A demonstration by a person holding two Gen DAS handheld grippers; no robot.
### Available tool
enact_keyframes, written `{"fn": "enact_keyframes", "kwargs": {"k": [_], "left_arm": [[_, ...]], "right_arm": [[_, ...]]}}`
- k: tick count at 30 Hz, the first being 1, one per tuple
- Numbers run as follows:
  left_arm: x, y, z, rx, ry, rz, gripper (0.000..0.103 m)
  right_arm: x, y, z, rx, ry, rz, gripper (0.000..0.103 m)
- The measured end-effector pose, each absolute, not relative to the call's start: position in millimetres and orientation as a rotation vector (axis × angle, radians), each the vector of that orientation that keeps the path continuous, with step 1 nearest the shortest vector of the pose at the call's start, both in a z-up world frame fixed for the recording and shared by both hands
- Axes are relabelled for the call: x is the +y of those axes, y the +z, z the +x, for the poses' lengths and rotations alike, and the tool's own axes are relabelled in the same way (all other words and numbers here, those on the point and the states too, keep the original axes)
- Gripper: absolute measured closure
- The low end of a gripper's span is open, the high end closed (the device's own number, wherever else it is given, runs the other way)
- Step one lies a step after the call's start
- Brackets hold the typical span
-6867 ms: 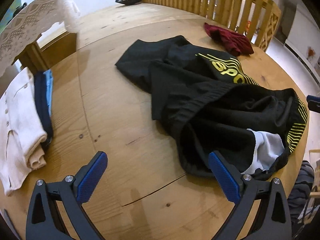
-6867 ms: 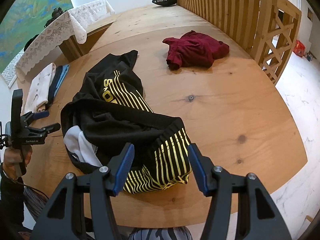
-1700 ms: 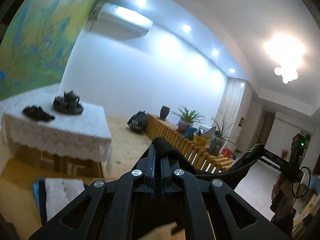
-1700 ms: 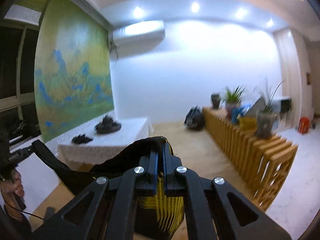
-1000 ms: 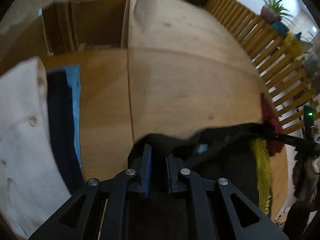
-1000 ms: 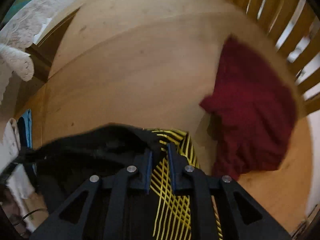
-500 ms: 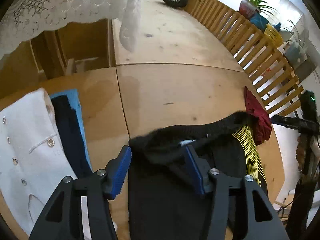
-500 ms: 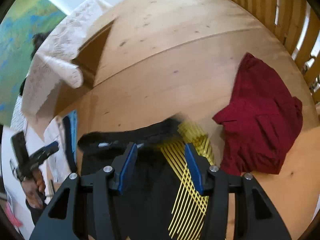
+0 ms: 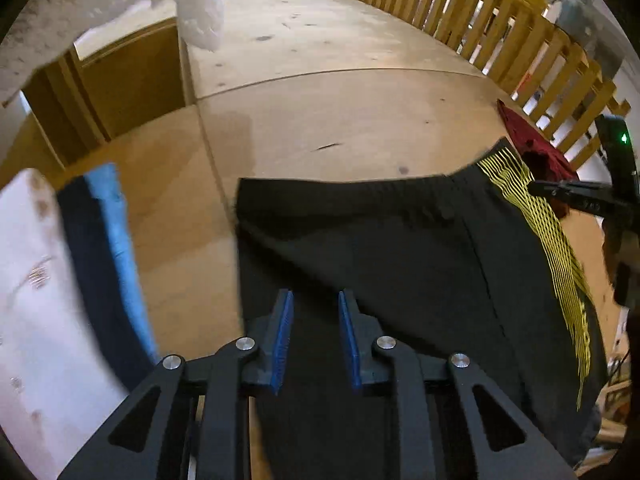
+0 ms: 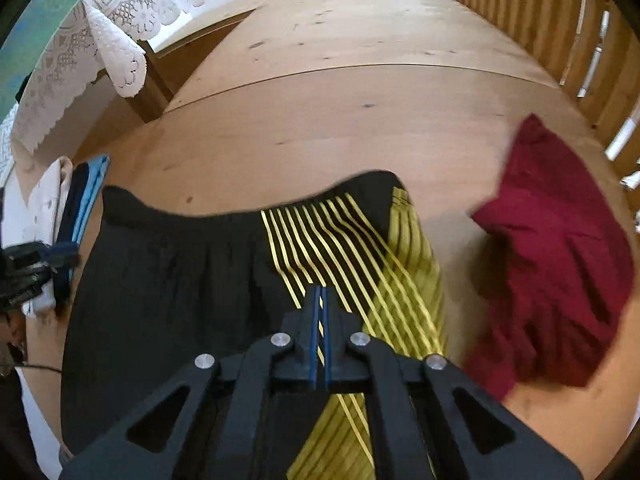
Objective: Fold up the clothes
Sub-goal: 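Lower the pants flat onto the table and open both grippers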
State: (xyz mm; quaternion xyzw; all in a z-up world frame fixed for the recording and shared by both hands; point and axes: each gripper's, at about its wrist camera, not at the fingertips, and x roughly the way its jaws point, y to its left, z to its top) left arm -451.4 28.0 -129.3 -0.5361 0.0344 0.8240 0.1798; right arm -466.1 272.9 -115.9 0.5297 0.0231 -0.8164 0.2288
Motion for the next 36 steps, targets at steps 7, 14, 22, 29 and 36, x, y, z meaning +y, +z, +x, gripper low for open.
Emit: {"fn": "enact_keyframes", "kwargs": {"k": [7,14,22,29,36], "left_arm": [[37.5,-151.6,-476.6,0.139,2.363,-1.53,0.081],[14.9,-141.8,-499.1,0.084,2.52,-1.533,0.077],[55.6,-129.6,-452.9,0.195,2.391,-1.417,0.076],[70.5,-143.1,-440.5,0.282,2.353,-1.471,0.076],[51.0,-144.0,-444.7,0.281,2.433,-1.533,0.073]], "right_arm": [[275.5,-137.3,-497.2,0.11,-2.307,1.492,0.103],[298.8,-138.1,-520.8,0.016,-2.394,1.53,0.103],[300.7,-116.2,-466.6,0.106,-2.315,1.457,0.1],[307.9,-142.5,-455.3,0.141,-2.277,1.539,0.1],[338.8,-134.5,-448.5,-0.016,-2.288,1.553,0.1]]}}
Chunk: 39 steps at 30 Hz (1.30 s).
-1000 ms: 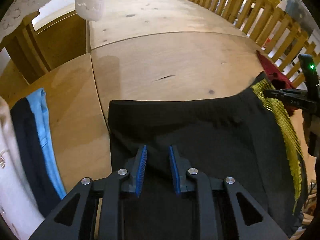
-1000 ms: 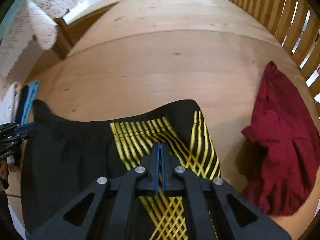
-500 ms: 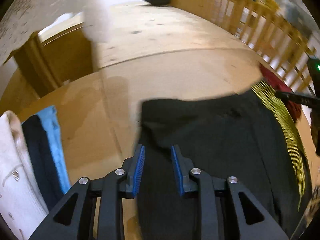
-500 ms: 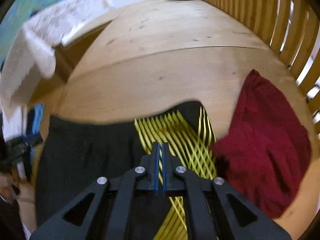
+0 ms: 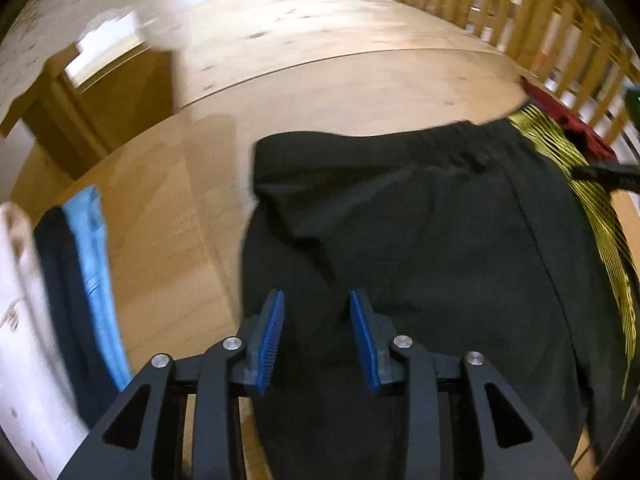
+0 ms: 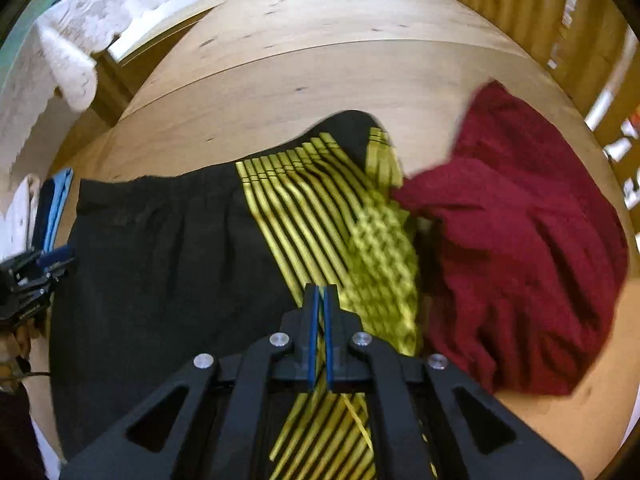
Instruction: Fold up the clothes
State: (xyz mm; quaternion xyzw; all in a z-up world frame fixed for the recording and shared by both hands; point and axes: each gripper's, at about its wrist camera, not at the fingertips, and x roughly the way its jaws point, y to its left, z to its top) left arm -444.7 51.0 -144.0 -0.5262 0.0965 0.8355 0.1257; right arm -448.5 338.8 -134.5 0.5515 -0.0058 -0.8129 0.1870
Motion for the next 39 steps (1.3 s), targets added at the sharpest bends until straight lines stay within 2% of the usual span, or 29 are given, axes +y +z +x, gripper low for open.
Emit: {"fn": "enact_keyframes", "kwargs": {"k": [2,3,4,7,11,13,15,21,25,27,31,39], "left_arm": [[53.1,-124.7,-426.2,0.299,2.456,-1.488,0.074],[55.9,-113.5,-414.3,0.308,2.464,-1.457,0.074],[60.7,-100.6,-398.9,0.31,2.467,-1.417,0.074],[89.1,-60.1,-339.5,0.328,2.439,-1.282,0.071],[149.8,-25.8,-253.8,0.372,2.345,-1.148,0.071],[183.2,-20.0,-214.1,0.352,2.277,-1.117,0.064],[220.4,-23.4,-176.1,0.361,2.21,-1.107,0.057],[332.2,-57.0,-104.7,0.428,2.048,-1.176,0.053],[386.6,-77.4,-88.2,0.479,2.025,-1.231,0.044],[409.9,-85.6,-84.8,0.529,2.04,-1.256,0.043],[441.3,-103.6,-86.6,0.645,2.08,-1.295,0.042],[458.9,-130.4,-94.9,0.672,2.121,-1.421,0.042]], "right_arm": [[355.6,-112.3,-430.2,-0.12,-2.274,1.495,0.1],[365.9,-98.7,-417.3,-0.153,-2.274,1.465,0.098],[375.4,-86.1,-404.3,-0.157,-2.277,1.441,0.091],[391.4,-49.5,-372.6,-0.104,-2.323,1.361,0.076],[425.0,-6.0,-331.0,-0.038,-2.373,1.271,0.069],[431.3,2.5,-322.9,-0.028,-2.371,1.272,0.065],[444.0,7.0,-312.9,0.003,-2.374,1.284,0.064],[477.8,-9.2,-304.2,0.095,-2.371,1.37,0.064],[495.2,-24.7,-317.2,0.032,-2.338,1.411,0.064],[504.0,-30.4,-325.6,-0.015,-2.331,1.42,0.064],[516.0,-34.2,-338.5,-0.057,-2.339,1.405,0.064],[515.9,-30.9,-345.6,-0.014,-2.328,1.333,0.064]]}}
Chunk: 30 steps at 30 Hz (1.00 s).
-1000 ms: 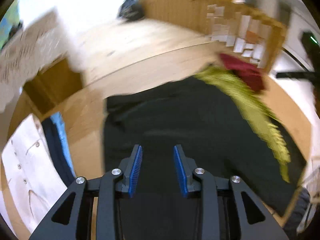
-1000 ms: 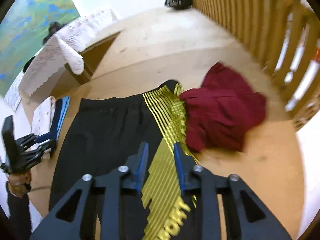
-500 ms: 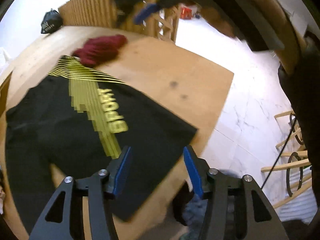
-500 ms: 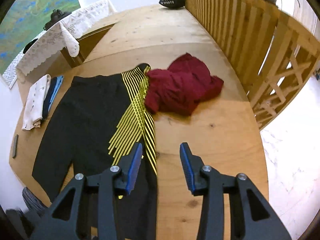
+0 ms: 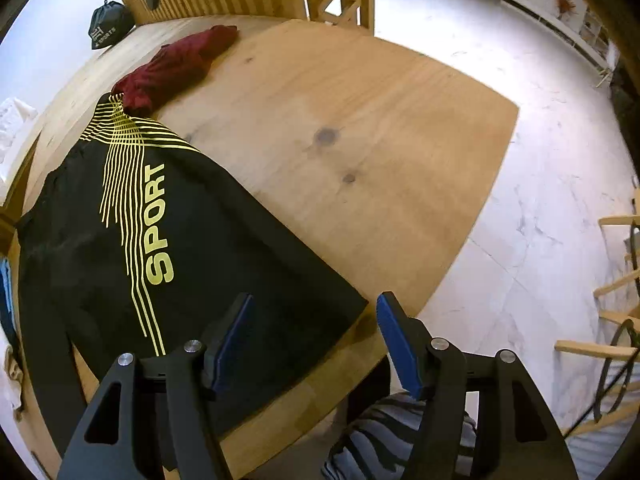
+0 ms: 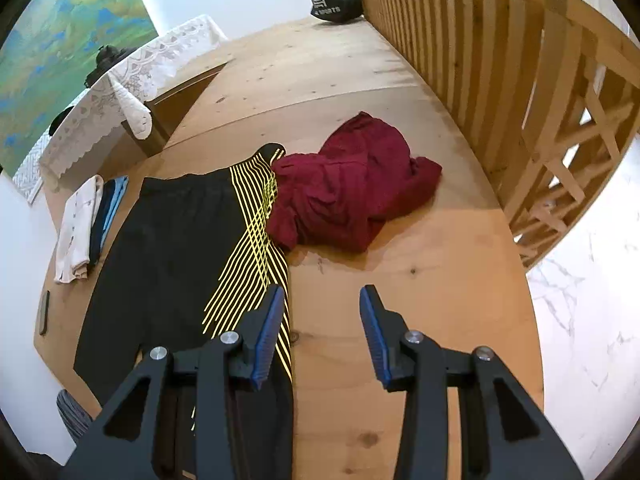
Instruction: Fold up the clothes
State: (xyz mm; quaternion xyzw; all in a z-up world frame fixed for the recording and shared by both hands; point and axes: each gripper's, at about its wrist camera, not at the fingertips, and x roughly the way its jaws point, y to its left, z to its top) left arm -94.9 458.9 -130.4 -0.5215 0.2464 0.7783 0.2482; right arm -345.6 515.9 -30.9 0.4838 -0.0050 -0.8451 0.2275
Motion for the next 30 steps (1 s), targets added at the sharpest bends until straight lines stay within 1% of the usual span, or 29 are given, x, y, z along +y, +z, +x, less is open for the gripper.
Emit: {"fn": "enact_keyframes", "kwargs": {"k": [2,4,8,9,11,12,14,15,16,17,18,19,21,25,30], "left_arm": [[461.0,-132.6,-95.3,0.687,2.132,-1.427,0.042],[461.7,-132.4,-95.8,0.7,2.143,-1.429,0.038],[457.0,-133.7,-98.6,0.651,2.152,-1.446,0.037],[454.9,-134.2,-99.5,0.621,2.142,-1.449,0.04],[450.5,-134.6,-102.9,0.544,2.101,-1.462,0.049],[448.9,-134.5,-103.6,0.519,2.08,-1.466,0.057],[448.2,-133.7,-102.8,0.517,2.06,-1.461,0.062],[448.2,-133.4,-102.1,0.521,2.053,-1.459,0.067],[448.3,-133.1,-101.4,0.526,2.048,-1.457,0.075],[448.2,-132.6,-101.1,0.531,2.041,-1.46,0.079],[447.8,-132.2,-101.2,0.533,2.03,-1.464,0.089],[447.0,-131.9,-101.8,0.532,2.017,-1.468,0.095],[442.3,-131.1,-106.2,0.493,1.989,-1.483,0.098],[424.6,-126.6,-115.6,0.366,1.972,-1.507,0.099],[393.2,-104.6,-117.7,0.215,1.99,-1.473,0.099]], "right_arm": [[514.9,-31.8,-347.7,-0.011,-2.319,1.324,0.064],[514.1,-32.6,-349.5,-0.013,-2.313,1.315,0.064],[513.1,-36.0,-352.5,-0.02,-2.305,1.303,0.064],[512.7,-37.4,-353.4,-0.022,-2.302,1.303,0.064],[512.0,-39.9,-354.7,-0.022,-2.302,1.308,0.064],[511.5,-41.1,-355.2,-0.02,-2.301,1.312,0.064],[509.5,-42.8,-355.4,-0.011,-2.299,1.318,0.064],[508.9,-43.4,-355.4,-0.007,-2.3,1.32,0.064],[508.2,-43.8,-355.4,-0.004,-2.301,1.32,0.064],[507.4,-43.7,-355.3,-0.003,-2.302,1.321,0.064],[506.7,-43.6,-355.2,-0.002,-2.301,1.321,0.064],[506.2,-43.3,-355.1,-0.002,-2.299,1.32,0.064],[505.2,-42.1,-354.2,-0.004,-2.3,1.312,0.064],[503.9,-40.1,-356.0,-0.007,-2.293,1.3,0.064],[503.4,-40.6,-380.6,-0.128,-2.237,1.297,0.064]]}}
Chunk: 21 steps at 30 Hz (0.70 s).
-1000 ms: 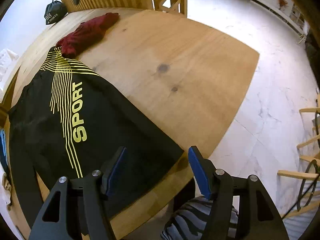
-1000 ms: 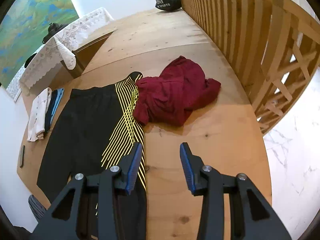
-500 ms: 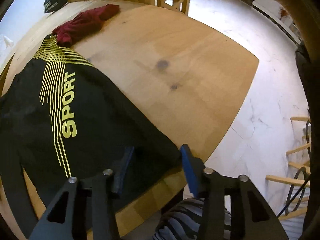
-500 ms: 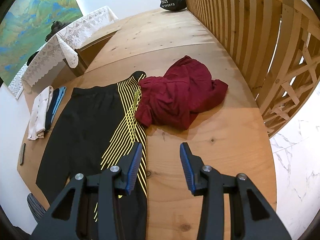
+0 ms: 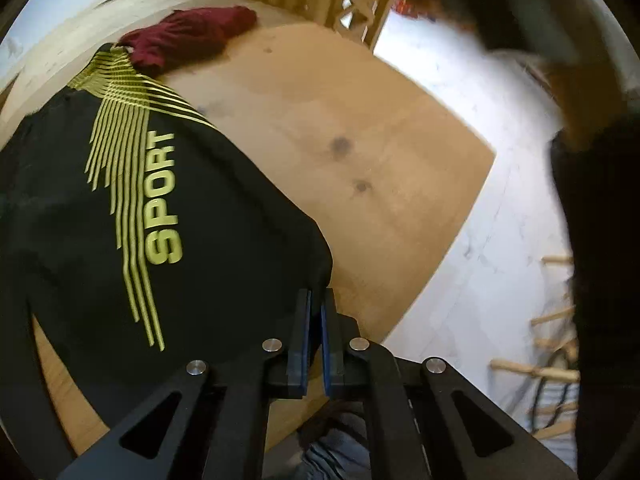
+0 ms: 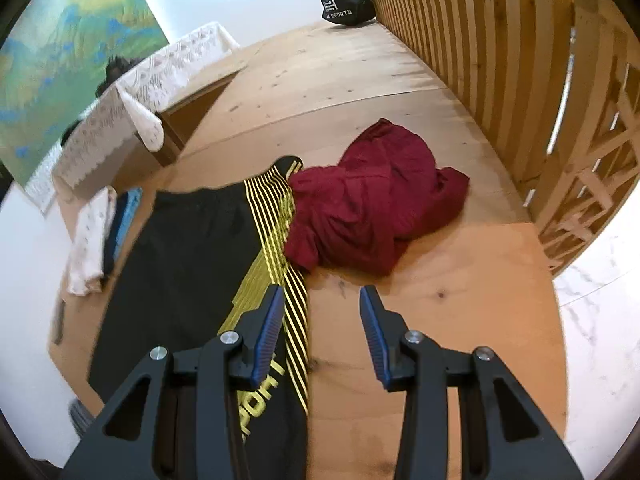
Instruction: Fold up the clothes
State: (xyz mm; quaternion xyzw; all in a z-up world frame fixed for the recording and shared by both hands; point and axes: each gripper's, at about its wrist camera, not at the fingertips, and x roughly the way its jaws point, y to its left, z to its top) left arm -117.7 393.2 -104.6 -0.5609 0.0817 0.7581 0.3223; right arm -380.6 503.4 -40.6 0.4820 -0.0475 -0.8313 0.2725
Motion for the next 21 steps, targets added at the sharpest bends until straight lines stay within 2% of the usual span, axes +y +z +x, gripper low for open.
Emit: {"fn": "enact_keyframes", "kwargs": {"k": [9,15,21], "left_arm": [[323.1,-68.6,-130.5,0.007,2.043,-1.386,0.099],[284.2,-78.3,-161.0,-0.104,2.054,-1.397,0.099],[261.2,-83.3,-175.6,-0.147,2.063,-1.391,0.099]], "right_arm": [[412.8,-55.4,-460.1,-0.125,-2.121,1.334,0.062],[336.3,-85.5,-520.6,0.066,-2.134,1.452,0.06],[310.4,-115.1,-550.7,0.193,-2.126,1.546,0.06]]}}
